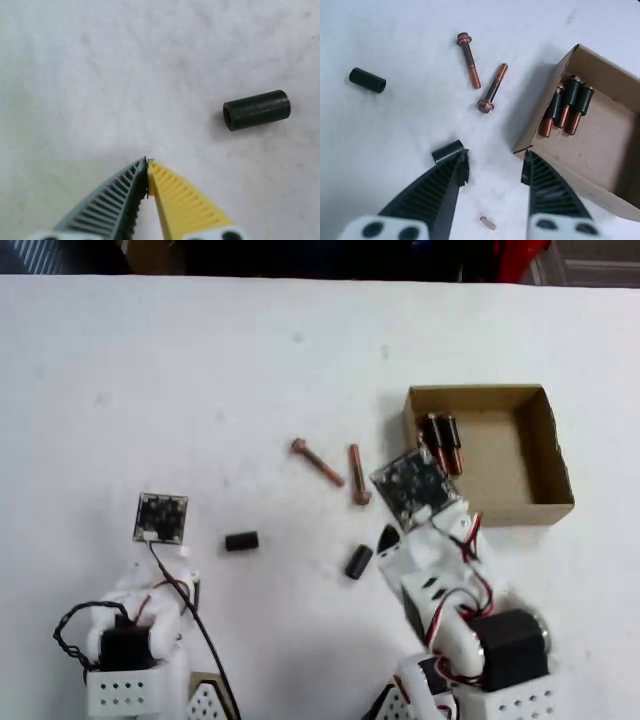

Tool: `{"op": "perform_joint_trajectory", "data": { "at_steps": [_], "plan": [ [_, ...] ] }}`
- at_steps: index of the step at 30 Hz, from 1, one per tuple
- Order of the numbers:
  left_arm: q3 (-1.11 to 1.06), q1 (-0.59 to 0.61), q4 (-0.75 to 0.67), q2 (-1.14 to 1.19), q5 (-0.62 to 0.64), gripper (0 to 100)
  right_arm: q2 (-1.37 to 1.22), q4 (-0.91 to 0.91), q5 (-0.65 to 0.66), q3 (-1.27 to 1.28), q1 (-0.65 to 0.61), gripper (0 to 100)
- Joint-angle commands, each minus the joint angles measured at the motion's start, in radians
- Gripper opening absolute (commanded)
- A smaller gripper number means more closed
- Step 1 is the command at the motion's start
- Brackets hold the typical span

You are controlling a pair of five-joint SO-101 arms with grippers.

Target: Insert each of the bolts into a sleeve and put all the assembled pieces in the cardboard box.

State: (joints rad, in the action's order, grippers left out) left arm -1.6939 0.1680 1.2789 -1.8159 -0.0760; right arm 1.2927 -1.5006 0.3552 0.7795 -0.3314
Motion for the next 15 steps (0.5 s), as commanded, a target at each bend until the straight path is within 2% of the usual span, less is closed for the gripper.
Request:
{"op": "perform_joint_trajectory", "data": {
  "at_steps": [1, 9, 15],
  "plan": [
    [0.000, -0.001, 0.005, -0.002, -0.011, 2, 0.070, 0.047, -0.011, 0.140, -0.010, 15.1],
    [0.000, -0.001, 0.005, -0.002, -0.009, 2, 0.044, 0.108, -0.012, 0.250, -0.008, 15.2],
    [0.000, -0.001, 0.005, -0.002, -0.008, 2, -0.053, 0.231, -0.012, 0.353, -0.008, 15.2]
  ]
}}
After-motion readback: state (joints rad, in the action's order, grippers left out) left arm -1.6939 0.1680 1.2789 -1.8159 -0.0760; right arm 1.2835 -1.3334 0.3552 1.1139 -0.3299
